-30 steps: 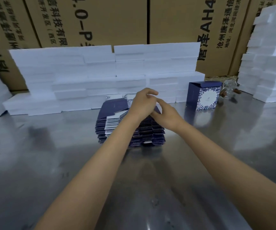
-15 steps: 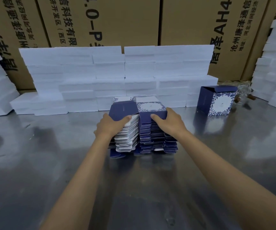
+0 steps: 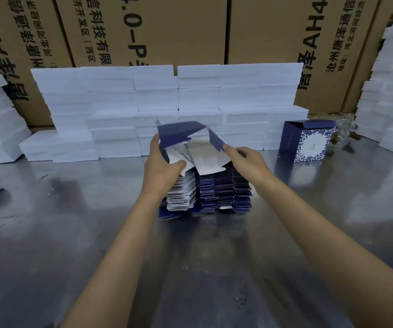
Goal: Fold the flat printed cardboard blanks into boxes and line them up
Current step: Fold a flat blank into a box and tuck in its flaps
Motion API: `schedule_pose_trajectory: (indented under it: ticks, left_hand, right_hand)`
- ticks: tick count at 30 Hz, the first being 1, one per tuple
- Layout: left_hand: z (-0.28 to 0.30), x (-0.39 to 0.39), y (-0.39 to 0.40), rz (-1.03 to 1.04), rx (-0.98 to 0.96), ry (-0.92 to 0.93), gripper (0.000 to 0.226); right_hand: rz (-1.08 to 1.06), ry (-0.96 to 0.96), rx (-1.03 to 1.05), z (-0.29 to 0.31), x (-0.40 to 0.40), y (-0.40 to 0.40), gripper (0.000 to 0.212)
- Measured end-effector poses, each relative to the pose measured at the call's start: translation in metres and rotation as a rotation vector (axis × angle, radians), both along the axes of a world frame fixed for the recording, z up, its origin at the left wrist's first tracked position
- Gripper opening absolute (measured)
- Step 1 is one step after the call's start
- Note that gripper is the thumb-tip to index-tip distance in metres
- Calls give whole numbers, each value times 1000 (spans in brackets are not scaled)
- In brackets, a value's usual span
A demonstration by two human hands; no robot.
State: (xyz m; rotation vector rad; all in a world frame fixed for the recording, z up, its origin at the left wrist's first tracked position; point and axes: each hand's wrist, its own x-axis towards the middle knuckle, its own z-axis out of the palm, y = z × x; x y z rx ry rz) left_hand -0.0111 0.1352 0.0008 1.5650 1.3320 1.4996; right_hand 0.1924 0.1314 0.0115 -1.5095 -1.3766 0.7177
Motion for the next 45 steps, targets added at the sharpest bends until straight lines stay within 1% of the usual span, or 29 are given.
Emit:
schedule_pose_trajectory:
  ticks: [1,3,5,6,8,10,11,12,13,14,15,16,18,21,22,23,24,26,28,29,32,34,36,38,40,43,45]
  left_hand:
    - [4,3,-8,-45,50,-39,84]
    - [12,9,-24,-129,168,-89,79]
    - [17,14,-37,-184,256,-71,77]
    - [18,16,-43,-197,299,-27,78]
    - [17,19,-52,-182,393,148,83]
    - [15,21,-57,-79,495,453,87]
    - [12,21,-58,13,527,632,89]
    - [9,20,-58,87,538,785,89]
    - [7,18,-56,101,514,895,87]
    - [5,15,-53,54,455,945,83]
    - [5,10,-49,-29,362,939,80]
    - [8,4,-43,-117,253,867,79]
    - [21,-6,-32,-202,90,563,85]
    - [34,-20,-15,-271,-45,16,89]
    - [34,-24,-9,-297,-82,-99,89]
    - [33,-28,-2,-297,-117,-141,89]
    - [31,-31,3,-285,-141,-130,87]
    - [28,-34,11,-262,-150,-128,73]
    - [28,-35,18,-299,-120,-208,56]
    - [29,-36,20,-327,-95,-237,51]
    - [32,-36,25,-339,-44,-243,45]
    - [30,-33,27,-327,-46,-242,42]
    - [28,-28,26,-330,-63,-250,39]
    - [28,-23,26,-319,-81,-260,28]
    - [28,-20,25,-298,-100,-276,19]
    - [27,-18,24,-275,-70,-263,18]
    - [27,-17,24,-278,-52,-246,21]
  right_hand:
    - [14,61,-14,4,1,-5,42]
    - [46,175,-54,12,2,-15,52]
    - [84,300,-51,18,6,-25,53]
    - [125,376,-35,20,9,-29,55]
    - [259,595,8,23,16,-36,56]
    - [391,833,-4,24,23,-43,43]
    - [435,888,-22,23,27,-45,36]
    - [462,886,-42,21,31,-44,31]
    - [466,852,-60,18,36,-43,32]
    - [450,810,-81,14,40,-41,36]
    - [417,775,-92,12,42,-39,40]
    - [381,754,-92,11,43,-38,41]
    - [350,765,-74,7,46,-32,38]
    - [378,814,-46,5,49,-23,32]
    - [403,817,-41,5,50,-20,28]
    - [430,812,-38,4,51,-17,23]
    - [453,802,-41,5,52,-14,19]
    - [483,745,-61,7,53,-8,19]
    - [508,685,-68,7,54,-1,30]
    - [513,664,-67,6,56,3,35]
    - [508,656,-34,1,60,12,37]
    - [455,650,-15,-3,61,17,39]
    - [414,613,-3,-6,63,19,31]
    - [406,575,-16,-7,65,17,27]
    - [449,551,-58,-6,70,12,28]
    - [500,526,-101,2,73,7,26]
    - [451,582,-66,8,70,12,29]
